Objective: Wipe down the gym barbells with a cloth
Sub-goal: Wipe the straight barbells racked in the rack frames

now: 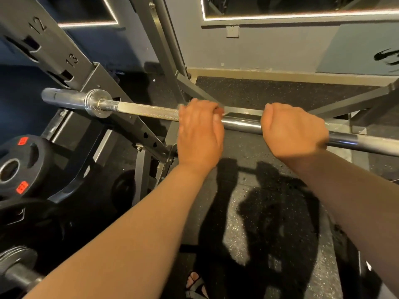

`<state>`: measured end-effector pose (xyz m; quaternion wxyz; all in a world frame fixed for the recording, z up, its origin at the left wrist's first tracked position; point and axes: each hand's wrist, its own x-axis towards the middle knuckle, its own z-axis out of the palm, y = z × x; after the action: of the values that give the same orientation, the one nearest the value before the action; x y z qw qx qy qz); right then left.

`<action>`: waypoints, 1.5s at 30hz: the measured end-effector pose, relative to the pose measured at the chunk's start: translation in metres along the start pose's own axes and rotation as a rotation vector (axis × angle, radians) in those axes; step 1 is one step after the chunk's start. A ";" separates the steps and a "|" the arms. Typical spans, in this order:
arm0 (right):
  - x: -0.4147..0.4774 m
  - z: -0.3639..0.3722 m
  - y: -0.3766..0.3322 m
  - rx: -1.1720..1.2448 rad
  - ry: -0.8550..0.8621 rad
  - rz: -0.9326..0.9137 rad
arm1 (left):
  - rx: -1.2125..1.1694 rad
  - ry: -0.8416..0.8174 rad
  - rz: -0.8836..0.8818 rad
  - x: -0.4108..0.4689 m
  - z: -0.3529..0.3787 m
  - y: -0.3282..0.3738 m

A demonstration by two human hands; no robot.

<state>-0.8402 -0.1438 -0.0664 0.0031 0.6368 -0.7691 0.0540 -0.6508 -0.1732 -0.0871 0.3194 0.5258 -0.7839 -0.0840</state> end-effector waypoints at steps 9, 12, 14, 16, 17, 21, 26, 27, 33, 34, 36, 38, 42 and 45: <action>0.013 -0.003 -0.057 0.106 0.148 -0.057 | -0.035 0.042 -0.132 0.004 0.002 -0.005; 0.018 0.008 -0.085 0.083 0.094 -0.071 | -0.033 -0.069 -0.019 0.001 -0.013 -0.020; 0.021 0.012 -0.084 0.063 0.107 -0.037 | 0.007 -0.105 0.035 0.002 -0.024 -0.039; 0.020 0.013 -0.082 0.005 0.090 -0.056 | 0.034 -0.041 -0.030 0.005 -0.031 -0.057; 0.020 0.012 -0.082 -0.004 0.069 -0.062 | 0.020 0.022 -0.101 0.009 -0.031 -0.060; 0.023 0.012 -0.086 -0.040 0.018 -0.039 | -0.088 0.154 -0.352 0.015 -0.013 -0.035; 0.024 0.011 -0.088 -0.027 0.028 0.017 | -0.011 -0.054 0.010 -0.002 -0.014 -0.031; 0.023 0.009 -0.088 -0.032 0.024 0.007 | 0.029 -0.082 0.048 -0.002 -0.021 -0.041; 0.021 0.006 -0.087 -0.088 -0.001 -0.016 | -0.009 0.149 -0.286 0.024 -0.032 -0.056; 0.021 0.006 -0.087 -0.113 -0.003 -0.028 | -0.006 0.167 -0.306 0.024 -0.026 -0.048; 0.020 0.005 -0.087 -0.169 -0.021 -0.061 | 0.004 0.121 -0.193 0.016 -0.013 -0.031; 0.019 0.003 -0.089 -0.195 -0.047 -0.078 | -0.029 -0.024 0.003 0.002 -0.008 -0.022; 0.018 -0.003 -0.089 -0.209 -0.094 -0.095 | 0.054 -0.095 0.084 0.003 -0.027 -0.051; 0.016 -0.006 -0.088 -0.170 -0.102 -0.100 | 0.027 0.075 -0.142 0.013 -0.041 -0.080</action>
<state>-0.7574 -0.1753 -0.0523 0.0207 0.6736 -0.7375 -0.0440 -0.5675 -0.2107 -0.0871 0.3345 0.5870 -0.7333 -0.0760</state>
